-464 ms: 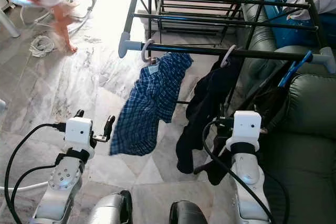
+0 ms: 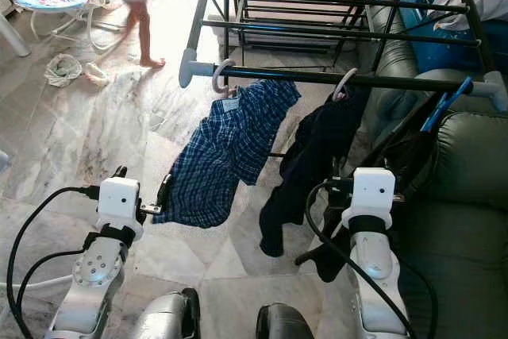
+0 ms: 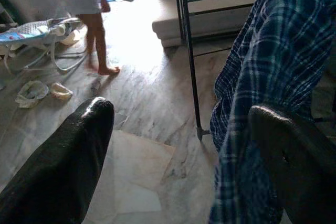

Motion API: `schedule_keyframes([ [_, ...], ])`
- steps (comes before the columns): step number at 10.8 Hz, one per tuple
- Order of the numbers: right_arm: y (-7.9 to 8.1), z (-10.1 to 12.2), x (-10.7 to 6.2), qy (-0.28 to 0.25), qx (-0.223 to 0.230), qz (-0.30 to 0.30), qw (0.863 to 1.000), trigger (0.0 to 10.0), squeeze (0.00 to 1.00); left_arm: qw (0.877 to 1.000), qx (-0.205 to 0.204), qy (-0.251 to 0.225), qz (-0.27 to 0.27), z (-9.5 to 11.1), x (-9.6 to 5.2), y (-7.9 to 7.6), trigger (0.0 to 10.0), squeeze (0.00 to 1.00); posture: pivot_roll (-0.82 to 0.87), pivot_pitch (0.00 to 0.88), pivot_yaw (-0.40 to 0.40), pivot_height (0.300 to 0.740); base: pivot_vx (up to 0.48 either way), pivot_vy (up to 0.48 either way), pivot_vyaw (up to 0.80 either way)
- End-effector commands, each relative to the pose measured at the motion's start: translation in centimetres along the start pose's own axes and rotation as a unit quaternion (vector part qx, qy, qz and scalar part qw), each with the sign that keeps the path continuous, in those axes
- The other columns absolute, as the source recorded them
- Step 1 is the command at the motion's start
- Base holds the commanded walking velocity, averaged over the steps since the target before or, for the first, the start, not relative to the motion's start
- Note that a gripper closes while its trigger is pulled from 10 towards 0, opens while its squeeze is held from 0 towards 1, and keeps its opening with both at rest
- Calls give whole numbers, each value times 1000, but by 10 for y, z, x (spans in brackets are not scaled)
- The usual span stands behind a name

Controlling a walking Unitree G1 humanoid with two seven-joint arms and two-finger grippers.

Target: Hang hanger

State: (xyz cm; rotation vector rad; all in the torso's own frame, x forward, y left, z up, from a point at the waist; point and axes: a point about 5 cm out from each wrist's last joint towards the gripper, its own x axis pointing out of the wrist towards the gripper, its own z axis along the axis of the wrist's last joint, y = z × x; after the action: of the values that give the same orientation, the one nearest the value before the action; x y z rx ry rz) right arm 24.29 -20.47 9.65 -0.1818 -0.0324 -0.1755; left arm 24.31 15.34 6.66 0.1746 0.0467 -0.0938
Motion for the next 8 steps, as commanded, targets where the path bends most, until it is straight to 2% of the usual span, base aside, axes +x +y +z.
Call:
schedule_keyframes([
  [1,44,4,16,40,76,78,993,10000,0,999,-24,-38,-6,29,5,9,10000,0,29,228,10,740,0,0,0],
  [7,44,4,16,40,76,78,993,10000,0,999,-24,-38,-6,29,5,9,10000,0,29,228,10,740,0,0,0],
  [8,46,6,15,24,57,87,994,10000,0,999,-26,-33,-4,27,5,9,10000,0,26,222,6,740,0,0,0],
])
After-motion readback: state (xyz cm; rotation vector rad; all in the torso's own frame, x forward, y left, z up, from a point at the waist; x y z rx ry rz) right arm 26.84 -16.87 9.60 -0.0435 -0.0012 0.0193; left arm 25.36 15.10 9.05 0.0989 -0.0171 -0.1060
